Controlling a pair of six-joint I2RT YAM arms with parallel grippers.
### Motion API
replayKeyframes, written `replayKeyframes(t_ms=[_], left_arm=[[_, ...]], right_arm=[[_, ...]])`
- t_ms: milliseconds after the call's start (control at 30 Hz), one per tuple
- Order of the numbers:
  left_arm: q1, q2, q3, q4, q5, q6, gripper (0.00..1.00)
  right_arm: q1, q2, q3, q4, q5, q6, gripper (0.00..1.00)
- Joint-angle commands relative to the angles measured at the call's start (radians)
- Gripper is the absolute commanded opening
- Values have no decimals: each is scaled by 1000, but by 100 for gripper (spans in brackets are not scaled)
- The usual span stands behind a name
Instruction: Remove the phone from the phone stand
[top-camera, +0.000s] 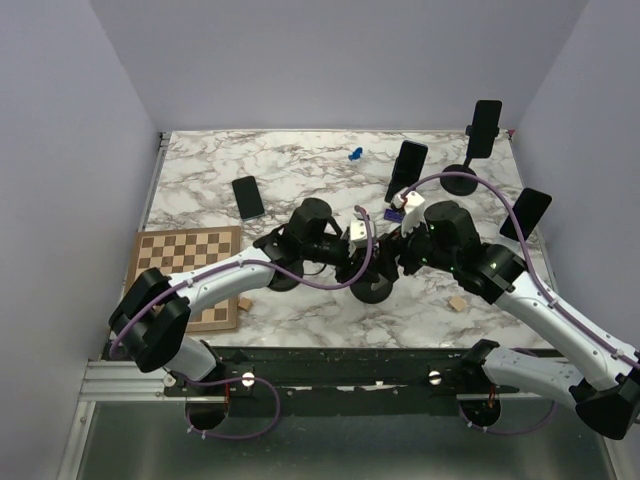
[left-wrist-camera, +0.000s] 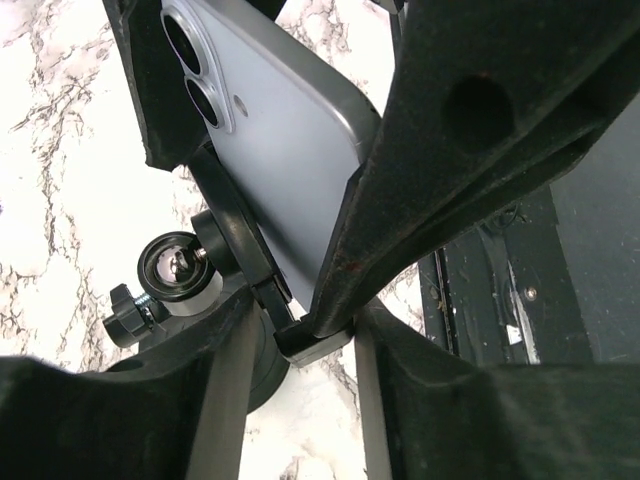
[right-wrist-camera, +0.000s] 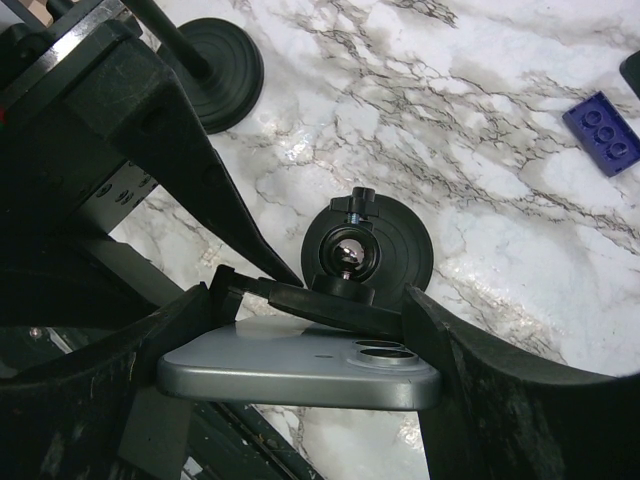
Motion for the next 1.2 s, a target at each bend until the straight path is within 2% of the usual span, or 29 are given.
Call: replayKeyframes(t_ms=[0,167,200,267,333,467,567,600,800,1167], left_arm=[[27,2,-60,-64,-6,57,50],[31,-29,-88,-38,4,29,50],[32,-34,-96,-16,6,18,49],[36,-28,-97,1,17,2,40],[39,-9,-86,-3,16,0,40],[46,-11,-91,21,19,-45,56],[44,-79,-137,77,-9,-116,73],[44,-103,-151,87,-25,-148,75],[20,-292,-179,46,-119,-237,79],[13,-565,-214,-25,-222,-371,79]], right_arm=[[34,-3,76,104,-173,-15,1],[34,-9,67,99,-144,-21,1],[34,-14,65,99,-146,-20,1],[34,-12,65,97,-153,-18,1],[34,-13,65,95,-160,-17,1],[33,-14,92,70,-135,7,1],[34,-33,109,59,-84,56,1],[33,-42,109,60,-73,76,1],[34,-22,169,4,-118,172,1],[35,-37,274,-11,-175,315,1]])
